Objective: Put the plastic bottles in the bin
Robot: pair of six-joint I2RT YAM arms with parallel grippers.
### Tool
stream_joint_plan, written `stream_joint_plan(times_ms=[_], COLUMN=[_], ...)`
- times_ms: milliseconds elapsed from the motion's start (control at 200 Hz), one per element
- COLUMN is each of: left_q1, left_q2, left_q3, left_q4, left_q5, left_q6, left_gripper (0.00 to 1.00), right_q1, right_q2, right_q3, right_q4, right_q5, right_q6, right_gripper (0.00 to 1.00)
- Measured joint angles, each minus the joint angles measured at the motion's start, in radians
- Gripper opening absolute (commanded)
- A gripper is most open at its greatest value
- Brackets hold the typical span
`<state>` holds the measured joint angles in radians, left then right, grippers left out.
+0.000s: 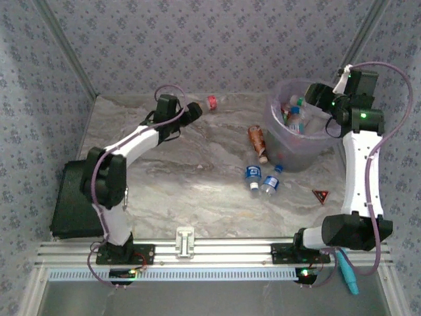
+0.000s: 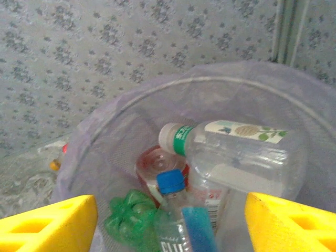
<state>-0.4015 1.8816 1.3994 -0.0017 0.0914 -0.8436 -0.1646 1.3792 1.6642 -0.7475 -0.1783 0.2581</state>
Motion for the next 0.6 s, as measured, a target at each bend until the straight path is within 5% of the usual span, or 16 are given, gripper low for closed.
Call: stream_joint_plan(times_ms=[600], left_q1=[0.084], left_q2=[0.518], left_q3=[0.494], left_q4=[0.076], left_q5=[0.097], left_q6=[-0.416], left_gripper=[0.92], right_q1=[0.023], right_q2=[-0.043], right_q3=[-0.117], right_q4=[0.022], right_q5=[-0.043], right_q6=[0.003], right_gripper=[0.78])
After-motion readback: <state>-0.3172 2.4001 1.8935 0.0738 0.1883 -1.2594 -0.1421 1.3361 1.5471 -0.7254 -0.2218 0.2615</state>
